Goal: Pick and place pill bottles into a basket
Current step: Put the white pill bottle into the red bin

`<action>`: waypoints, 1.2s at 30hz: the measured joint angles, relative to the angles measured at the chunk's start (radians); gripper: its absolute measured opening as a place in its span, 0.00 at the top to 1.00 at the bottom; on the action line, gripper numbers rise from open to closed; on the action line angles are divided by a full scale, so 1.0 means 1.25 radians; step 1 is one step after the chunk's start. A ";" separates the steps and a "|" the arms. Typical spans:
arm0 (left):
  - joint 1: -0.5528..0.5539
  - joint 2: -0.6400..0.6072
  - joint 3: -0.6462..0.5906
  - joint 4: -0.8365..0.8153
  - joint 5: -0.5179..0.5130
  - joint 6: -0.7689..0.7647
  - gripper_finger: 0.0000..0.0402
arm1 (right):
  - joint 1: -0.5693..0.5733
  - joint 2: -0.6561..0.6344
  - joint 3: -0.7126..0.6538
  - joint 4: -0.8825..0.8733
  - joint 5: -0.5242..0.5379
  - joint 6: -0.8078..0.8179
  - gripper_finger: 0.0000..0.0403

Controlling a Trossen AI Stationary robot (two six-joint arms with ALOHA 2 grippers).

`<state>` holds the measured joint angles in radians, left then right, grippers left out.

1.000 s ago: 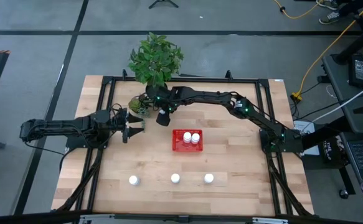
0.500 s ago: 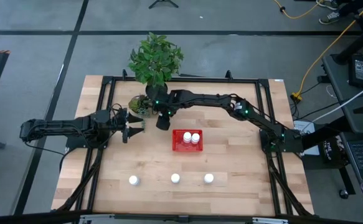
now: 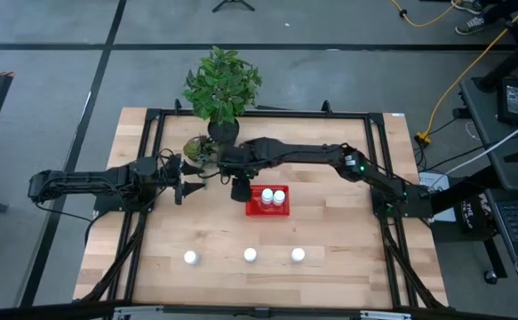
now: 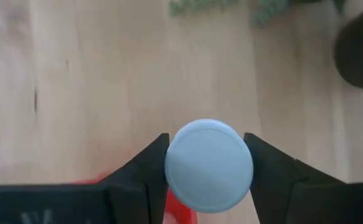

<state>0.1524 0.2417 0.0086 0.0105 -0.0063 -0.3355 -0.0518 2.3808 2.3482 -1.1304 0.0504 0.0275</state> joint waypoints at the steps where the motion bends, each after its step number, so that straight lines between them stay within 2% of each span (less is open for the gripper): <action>1: 0.000 0.001 0.000 0.000 0.000 0.000 0.30 | 0.004 -0.013 0.000 -0.002 0.005 0.013 0.59; 11: 0.000 0.004 0.000 0.000 0.005 -0.014 0.30 | 0.052 -0.058 -0.001 -0.134 0.044 0.062 0.59; 20: 0.000 0.003 0.000 0.000 0.005 -0.009 0.30 | 0.067 -0.060 -0.001 -0.137 0.092 0.072 0.59; 27: 0.000 0.004 0.000 0.000 0.005 -0.008 0.30 | 0.066 -0.109 -0.026 -0.146 0.109 0.054 0.59; 30: 0.000 0.006 0.000 0.000 0.005 -0.009 0.30 | 0.066 -0.176 -0.097 -0.136 0.114 0.052 0.59; 32: 0.000 0.007 0.000 0.000 0.005 -0.009 0.30 | 0.066 -0.245 -0.188 -0.091 0.115 0.056 0.59; 34: 0.000 0.010 0.000 0.000 0.005 -0.006 0.30 | 0.066 -0.319 -0.309 0.016 0.115 0.053 0.59; 36: 0.000 0.010 0.000 0.000 0.004 0.002 0.30 | 0.062 -0.397 -0.440 0.187 0.094 0.057 0.59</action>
<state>0.1523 0.2545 0.0086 0.0105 -0.0013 -0.3335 0.0256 1.8842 1.7978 -0.8966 0.1680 0.0983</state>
